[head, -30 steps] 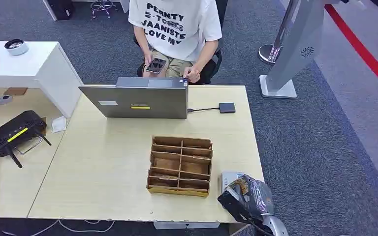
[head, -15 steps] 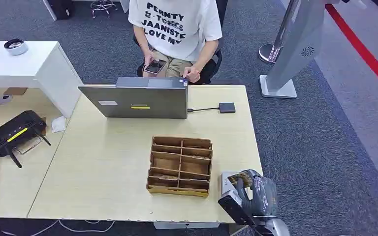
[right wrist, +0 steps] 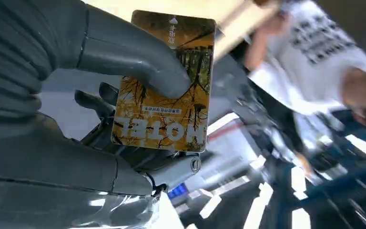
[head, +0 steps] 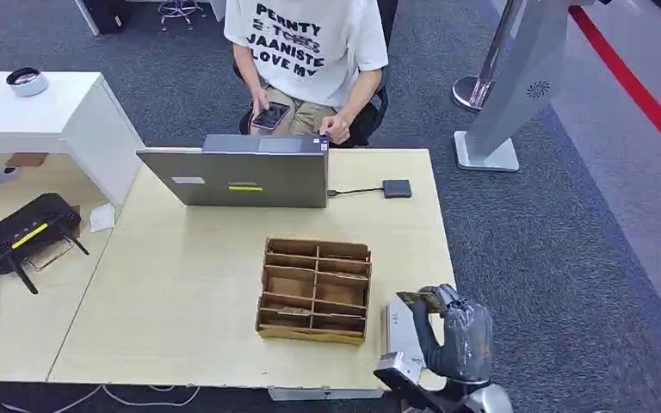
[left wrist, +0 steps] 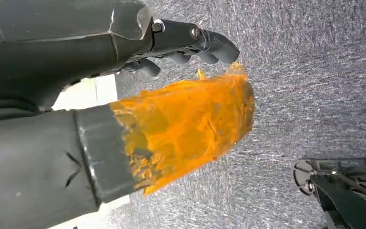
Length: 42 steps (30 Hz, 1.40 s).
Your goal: Pass the card to the sensor for recognition and then transmit it.
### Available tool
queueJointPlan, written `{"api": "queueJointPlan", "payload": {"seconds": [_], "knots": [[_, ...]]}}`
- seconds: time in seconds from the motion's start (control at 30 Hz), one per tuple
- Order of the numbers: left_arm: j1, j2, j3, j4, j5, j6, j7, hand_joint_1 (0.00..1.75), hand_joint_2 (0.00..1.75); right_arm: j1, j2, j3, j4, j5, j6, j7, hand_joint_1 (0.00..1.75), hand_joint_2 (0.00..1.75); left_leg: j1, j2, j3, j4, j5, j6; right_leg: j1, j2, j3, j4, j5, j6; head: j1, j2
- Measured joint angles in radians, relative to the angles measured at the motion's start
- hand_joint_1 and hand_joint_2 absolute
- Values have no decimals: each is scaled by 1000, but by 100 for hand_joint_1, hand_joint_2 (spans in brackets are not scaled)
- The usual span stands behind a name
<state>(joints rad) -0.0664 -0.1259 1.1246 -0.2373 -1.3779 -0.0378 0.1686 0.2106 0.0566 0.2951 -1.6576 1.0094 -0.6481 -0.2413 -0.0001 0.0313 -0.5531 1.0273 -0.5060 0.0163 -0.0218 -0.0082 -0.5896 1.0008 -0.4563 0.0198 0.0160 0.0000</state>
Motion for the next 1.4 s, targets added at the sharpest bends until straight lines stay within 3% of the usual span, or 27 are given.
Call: {"api": "queueJointPlan", "payload": {"seconds": [0.1, 0.17, 0.4, 0.57, 0.67, 0.77, 0.83, 0.87, 0.93, 1.03, 1.13, 1.23, 1.4], "knots": [[0, -2, 0, 0, -10, 0, 0, 0, 0, 25, 95, -93, -82, -19, 0, -179, 175, 175, 0, 0, 0, 0, 0, 0, 0, 0, 0, 0, -1, -1, 0, 0], [-1, -2, 0, 0, -14, 0, 0, 0, 0, 35, 150, -148, -127, -42, 0, -261, 175, 175, 1, 0, 0, 0, 0, 0, 0, 0, 0, 0, -1, 0, 0, 0], [-2, -2, -3, 0, -46, -2, -5, 0, 0, 26, 251, -225, -231, -61, 0, -402, 175, 175, 1, 1, 0, 0, 0, 0, -1, 0, 1, 0, 0, 0, 0, 0], [-8, 1, -22, 0, -86, -8, -14, 0, 0, -92, 267, -194, -243, 84, 1, -429, 175, 175, 1, 2, 0, 0, 0, 0, -1, 2, 1, 0, 1, 0, 0, 0], [-12, 6, -40, 0, -108, -10, -24, 0, 0, -201, 261, -149, -217, 211, 1, -373, 175, 175, 1, 2, 1, 0, 1, -1, 0, 2, 1, 0, 1, 0, 0, 0], [-15, 10, -61, 0, -127, -15, -34, 0, 0, -315, 220, -87, -155, 349, 1, -276, 175, 175, 1, 2, 1, 0, 2, -2, 0, 2, 1, 0, 2, 0, 0, 0], [-18, 13, -68, 0, -134, -16, -37, 0, 0, -345, 200, -57, -133, 386, 1, -244, 175, 175, 1, -1, 0, 0, 3, -1, 0, 0, 2, 0, 2, 0, 0, 0], [-18, 15, -74, 0, -138, -19, -38, 0, 0, -373, 187, -41, -110, 413, 2, -211, 175, 175, 1, 0, -1, 0, 3, -2, 0, 0, 1, 1, 2, 0, 0, 0], [-23, 18, -90, 0, -153, -26, -39, 0, 0, -481, 131, 19, -36, 483, 1, -85, 175, 175, 1, 5, -1, 0, 3, -2, -1, 3, -2, 1, 4, -1, -1, 0], [-36, 21, -110, 0, -165, -33, -39, 0, 0, -596, 52, 128, 36, 529, 1, 58, 175, 175, 1, 3, -1, 0, 3, -2, -1, 2, -1, 1, 4, 0, 1, 0], [-42, 24, -128, 0, -172, -37, -39, 0, 0, -702, -9, 224, 115, 531, 1, 134, 175, 175, 1, 3, -2, 0, 3, -2, -1, 3, -2, 1, 5, 0, 0, 0], [-48, 26, -145, 0, -175, -43, -39, 0, 0, -838, -65, 335, 224, 532, 1, 255, 175, 175, 0, 4, -1, 0, 3, -2, -1, 4, -2, 1, 5, 0, 0, 0], [-57, 27, -177, 0, -177, -45, -39, 0, 0, -1035, -124, 502, 415, 532, 1, 369, 175, 175, 0, 3, -2, 1, 4, -2, 0, 3, -2, 1, 5, -1, 0, 0]]}}
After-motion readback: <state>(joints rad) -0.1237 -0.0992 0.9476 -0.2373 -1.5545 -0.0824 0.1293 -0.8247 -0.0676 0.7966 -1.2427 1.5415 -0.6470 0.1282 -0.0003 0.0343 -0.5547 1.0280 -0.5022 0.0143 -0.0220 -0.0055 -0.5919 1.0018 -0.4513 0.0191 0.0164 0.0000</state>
